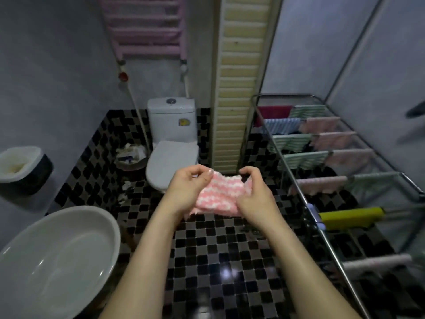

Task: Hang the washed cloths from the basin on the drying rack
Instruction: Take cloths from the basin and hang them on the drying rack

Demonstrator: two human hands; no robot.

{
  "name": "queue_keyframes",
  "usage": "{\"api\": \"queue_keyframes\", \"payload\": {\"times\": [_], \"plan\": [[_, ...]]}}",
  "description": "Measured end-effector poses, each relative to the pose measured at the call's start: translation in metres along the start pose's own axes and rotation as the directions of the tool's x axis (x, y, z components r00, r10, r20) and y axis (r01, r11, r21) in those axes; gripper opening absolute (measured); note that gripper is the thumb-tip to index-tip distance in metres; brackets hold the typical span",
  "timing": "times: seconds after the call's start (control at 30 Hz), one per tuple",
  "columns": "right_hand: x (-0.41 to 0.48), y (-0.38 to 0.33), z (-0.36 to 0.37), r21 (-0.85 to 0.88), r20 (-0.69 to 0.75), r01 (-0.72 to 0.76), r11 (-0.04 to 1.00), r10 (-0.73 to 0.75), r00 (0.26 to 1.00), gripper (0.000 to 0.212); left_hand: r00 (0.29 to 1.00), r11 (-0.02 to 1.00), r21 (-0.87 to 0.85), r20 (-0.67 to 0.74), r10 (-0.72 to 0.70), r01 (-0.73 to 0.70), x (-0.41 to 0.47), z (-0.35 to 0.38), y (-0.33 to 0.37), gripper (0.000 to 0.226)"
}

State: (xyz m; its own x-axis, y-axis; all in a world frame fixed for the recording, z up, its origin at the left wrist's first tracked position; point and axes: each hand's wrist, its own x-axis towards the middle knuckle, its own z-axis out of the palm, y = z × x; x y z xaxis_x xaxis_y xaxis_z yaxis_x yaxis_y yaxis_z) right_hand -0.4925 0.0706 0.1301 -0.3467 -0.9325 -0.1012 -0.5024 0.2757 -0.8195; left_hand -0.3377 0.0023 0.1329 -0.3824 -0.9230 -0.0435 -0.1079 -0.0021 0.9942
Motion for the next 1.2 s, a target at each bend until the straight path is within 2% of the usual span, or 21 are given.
{"api": "queue_keyframes", "payload": {"times": [0.07,0.1,0.13,0.2,0.3,0.37,0.5,0.63,0.8,0.9,1.0,1.2], "plan": [[-0.005,0.005,-0.024,-0.183,0.132,-0.012,0.983,0.037,0.991,0.063,0.985,0.985,0.163,0.167,0.034,-0.061,-0.001,0.011,0.009,0.019],[-0.01,0.007,-0.037,-0.184,0.199,-0.022,0.983,0.059,0.978,0.068,0.963,0.972,0.22,0.267,0.018,-0.079,-0.002,0.018,0.016,0.017],[-0.013,0.007,-0.046,-0.123,0.281,-0.018,0.992,0.053,0.958,0.069,0.938,0.959,0.265,0.347,-0.001,-0.097,-0.003,0.023,0.02,0.016],[-0.022,0.005,-0.06,0.092,0.402,0.01,0.996,-0.046,0.914,0.059,0.876,0.932,0.326,0.481,-0.02,-0.158,-0.006,0.034,0.029,0.015],[-0.032,0.006,-0.062,0.305,0.431,-0.025,0.952,-0.115,0.895,0.043,0.816,0.917,0.319,0.578,0.012,-0.239,-0.011,0.044,0.04,0.012],[-0.04,0.009,-0.062,0.369,0.403,-0.088,0.925,-0.074,0.912,0.036,0.797,0.919,0.311,0.604,0.004,-0.241,-0.011,0.043,0.043,0.008],[-0.056,0.01,-0.067,0.319,0.328,-0.113,0.941,0.002,0.945,0.011,0.762,0.849,0.423,0.646,-0.038,-0.317,-0.013,0.032,0.042,0.028],[-0.066,0.016,-0.084,0.021,0.191,-0.08,0.997,0.075,0.979,0.008,0.78,0.817,0.45,0.626,-0.002,-0.36,-0.015,0.035,0.038,0.018],[-0.079,0.025,-0.116,0.171,0.076,-0.15,0.974,0.139,0.987,0.015,0.795,0.872,0.365,0.605,0.043,-0.325,-0.013,0.043,0.039,0.013],[-0.082,0.033,-0.135,0.301,0.008,-0.15,0.942,0.155,0.988,0.018,0.82,0.854,0.381,0.566,0.088,-0.355,-0.005,0.058,0.039,0.026],[-0.079,0.045,-0.151,0.394,-0.113,-0.069,0.917,0.122,0.986,0.017,0.841,0.845,0.391,0.529,0.117,-0.364,0.001,0.078,0.038,0.039],[-0.064,0.093,-0.213,0.364,-0.331,0.019,0.931,0.11,0.937,0.015,0.836,0.824,0.378,0.513,0.192,-0.421,0.015,0.147,0.046,0.024]]}}
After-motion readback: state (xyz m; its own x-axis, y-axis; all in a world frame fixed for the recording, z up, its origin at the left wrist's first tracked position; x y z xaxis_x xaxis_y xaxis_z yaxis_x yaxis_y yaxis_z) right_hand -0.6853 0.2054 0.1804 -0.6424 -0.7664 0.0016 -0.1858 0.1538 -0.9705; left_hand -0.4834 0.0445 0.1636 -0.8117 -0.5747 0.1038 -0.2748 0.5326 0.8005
